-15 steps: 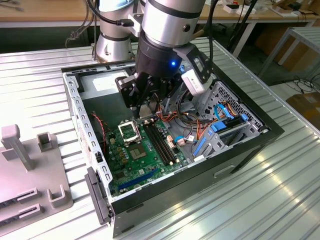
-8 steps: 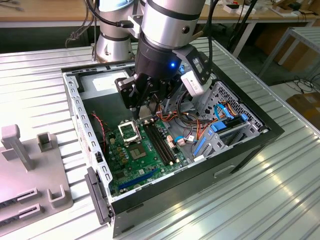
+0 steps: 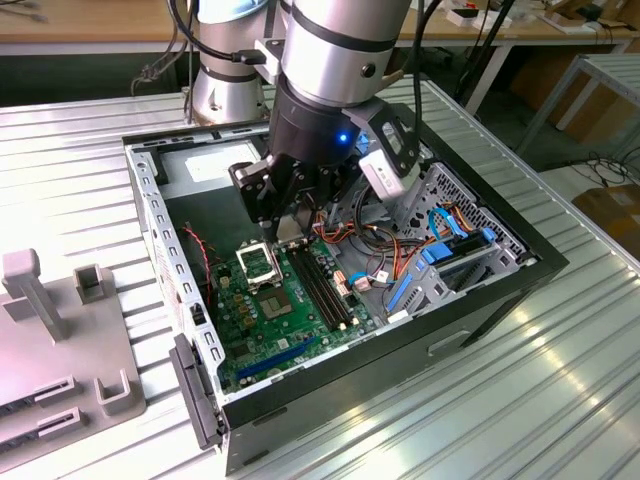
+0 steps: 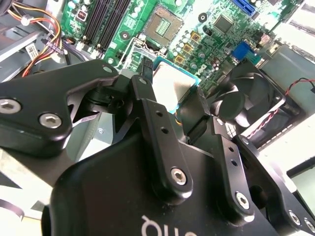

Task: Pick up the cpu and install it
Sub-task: 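Pick up the cpu and move it towards the insertion slot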

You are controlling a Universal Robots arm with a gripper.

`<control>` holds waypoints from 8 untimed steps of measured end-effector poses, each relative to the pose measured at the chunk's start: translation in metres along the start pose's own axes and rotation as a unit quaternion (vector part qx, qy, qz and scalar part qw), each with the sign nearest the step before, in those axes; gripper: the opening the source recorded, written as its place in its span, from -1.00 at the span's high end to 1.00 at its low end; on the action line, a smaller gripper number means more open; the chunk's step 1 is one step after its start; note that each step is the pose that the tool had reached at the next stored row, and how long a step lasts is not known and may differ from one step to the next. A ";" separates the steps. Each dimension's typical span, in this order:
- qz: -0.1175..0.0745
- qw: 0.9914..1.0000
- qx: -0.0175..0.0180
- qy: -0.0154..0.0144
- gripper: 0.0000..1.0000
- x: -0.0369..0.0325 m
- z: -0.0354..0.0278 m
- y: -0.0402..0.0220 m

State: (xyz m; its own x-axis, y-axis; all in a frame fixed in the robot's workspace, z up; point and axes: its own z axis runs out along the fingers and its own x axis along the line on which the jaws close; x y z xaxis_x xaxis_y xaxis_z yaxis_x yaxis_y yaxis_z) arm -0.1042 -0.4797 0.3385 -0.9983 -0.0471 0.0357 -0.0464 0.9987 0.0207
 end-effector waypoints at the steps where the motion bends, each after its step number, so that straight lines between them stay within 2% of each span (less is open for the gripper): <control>1: 0.000 1.000 0.000 0.000 0.06 -0.0001 0.0010 0.0000; 5: 0.000 1.000 0.000 0.000 0.06 -0.0002 0.0044 -0.0001; 8: 0.000 1.000 0.000 0.000 0.06 -0.0002 0.0046 -0.0001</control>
State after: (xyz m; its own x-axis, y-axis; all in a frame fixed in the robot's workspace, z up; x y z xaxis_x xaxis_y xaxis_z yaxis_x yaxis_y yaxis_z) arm -0.1042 -0.4797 0.3339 -0.9982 -0.0472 0.0357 -0.0465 0.9987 0.0206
